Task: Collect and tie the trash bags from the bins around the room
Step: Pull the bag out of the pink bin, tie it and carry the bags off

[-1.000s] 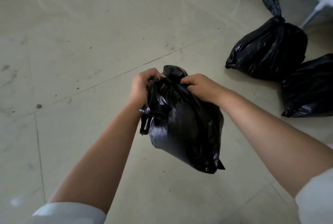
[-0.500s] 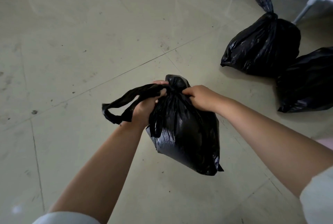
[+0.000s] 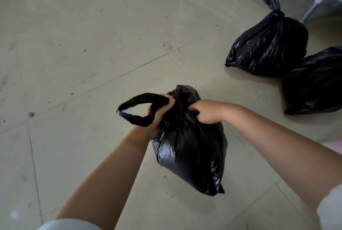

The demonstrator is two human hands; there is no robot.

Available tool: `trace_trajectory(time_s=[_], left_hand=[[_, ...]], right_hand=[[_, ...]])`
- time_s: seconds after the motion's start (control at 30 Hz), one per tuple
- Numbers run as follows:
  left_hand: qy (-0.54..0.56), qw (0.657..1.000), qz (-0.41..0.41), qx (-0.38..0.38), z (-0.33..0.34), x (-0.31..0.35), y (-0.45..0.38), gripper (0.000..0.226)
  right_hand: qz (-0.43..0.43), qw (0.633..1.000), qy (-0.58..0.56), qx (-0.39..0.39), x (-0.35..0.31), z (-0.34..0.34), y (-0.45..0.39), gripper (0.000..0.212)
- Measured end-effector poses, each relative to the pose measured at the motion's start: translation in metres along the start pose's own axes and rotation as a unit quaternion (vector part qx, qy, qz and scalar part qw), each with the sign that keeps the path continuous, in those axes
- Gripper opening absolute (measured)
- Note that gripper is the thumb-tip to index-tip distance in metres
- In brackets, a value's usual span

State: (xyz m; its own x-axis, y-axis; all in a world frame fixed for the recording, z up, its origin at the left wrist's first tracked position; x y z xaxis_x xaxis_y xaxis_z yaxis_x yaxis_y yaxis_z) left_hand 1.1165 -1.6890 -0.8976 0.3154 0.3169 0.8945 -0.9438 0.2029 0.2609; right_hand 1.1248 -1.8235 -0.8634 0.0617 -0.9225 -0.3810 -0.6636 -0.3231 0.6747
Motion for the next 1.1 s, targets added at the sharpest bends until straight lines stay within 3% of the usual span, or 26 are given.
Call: trace_trajectory(time_s=[0.07, 0.13, 0.27, 0.3, 0.4, 0.53, 0.73, 0.83, 1.0, 1.1], left_hand=[[0.006, 1.0, -0.008, 0.021, -0.004, -0.002, 0.0, 0.037], [-0.013, 0.999, 0.002, 0.047, -0.008, -0.001, -0.001, 0.033], [-0.027, 0.999, 0.022, 0.039, -0.008, -0.001, -0.001, 0.032], [-0.028, 0.999, 0.022, 0.037, -0.008, -0.003, -0.002, 0.031], [-0.039, 0.999, 0.023, 0.025, -0.006, -0.005, -0.001, 0.023], [-0.086, 0.995, 0.044, 0.024, -0.008, -0.006, -0.002, 0.035], [-0.154, 0.983, 0.098, -0.01, -0.006, 0.0, 0.006, 0.024], [-0.163, 0.982, 0.091, -0.001, -0.005, 0.004, 0.008, 0.026], [0.071, 0.993, -0.077, 0.055, 0.004, 0.014, 0.012, 0.027], [0.153, 0.981, -0.043, 0.11, -0.005, 0.031, 0.005, 0.043]], right_hand=[[0.013, 0.997, 0.023, -0.067, 0.002, -0.001, 0.001, 0.031], [0.0, 0.998, 0.009, -0.056, 0.004, -0.015, 0.004, 0.025], [-0.053, 0.973, -0.134, 0.181, 0.008, -0.045, 0.009, 0.011], [-0.068, 0.968, -0.135, 0.201, 0.006, -0.046, 0.009, 0.014], [-0.09, 0.981, -0.058, 0.164, -0.004, -0.036, 0.003, 0.033], [-0.082, 0.993, -0.002, 0.091, -0.012, -0.029, -0.003, 0.046], [-0.065, 0.998, 0.019, 0.011, -0.008, -0.019, -0.008, 0.039], [-0.058, 0.998, -0.017, 0.023, -0.003, -0.02, -0.009, 0.032], [-0.096, 0.991, 0.051, 0.082, -0.005, -0.029, -0.004, 0.026], [-0.159, 0.958, 0.155, 0.18, -0.006, -0.031, 0.005, 0.025]])
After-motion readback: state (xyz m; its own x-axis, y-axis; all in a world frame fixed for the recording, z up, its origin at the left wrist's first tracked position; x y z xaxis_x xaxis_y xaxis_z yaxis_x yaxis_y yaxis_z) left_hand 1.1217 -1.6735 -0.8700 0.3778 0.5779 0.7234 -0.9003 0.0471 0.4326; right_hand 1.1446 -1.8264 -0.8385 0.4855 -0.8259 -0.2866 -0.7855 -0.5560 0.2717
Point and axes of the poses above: each hand's wrist, its own y-axis away from the middle knuckle, its own z-axis out of the palm, x = y × z, the point moved 3 cm from there along -y, towards the middle knuckle, and after that the axes turned 3 degrees about z, right-handed, at the moved point
